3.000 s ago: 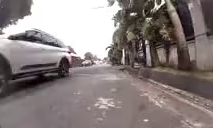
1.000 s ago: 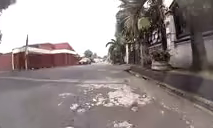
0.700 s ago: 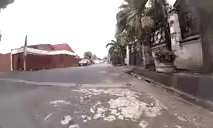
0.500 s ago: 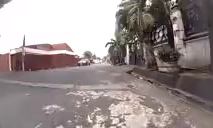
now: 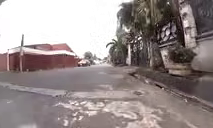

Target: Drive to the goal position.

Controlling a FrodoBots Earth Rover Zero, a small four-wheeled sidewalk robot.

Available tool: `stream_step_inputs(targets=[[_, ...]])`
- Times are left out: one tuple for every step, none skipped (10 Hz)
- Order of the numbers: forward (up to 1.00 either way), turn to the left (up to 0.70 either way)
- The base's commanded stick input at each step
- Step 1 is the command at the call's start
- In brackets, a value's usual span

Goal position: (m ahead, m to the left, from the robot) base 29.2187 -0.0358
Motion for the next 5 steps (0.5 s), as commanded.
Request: stream_step_inputs(targets=[[1.00,0.00],[1.00,0.00],[1.00,0.00],[1.00,0.00],[1.00,0.00]])
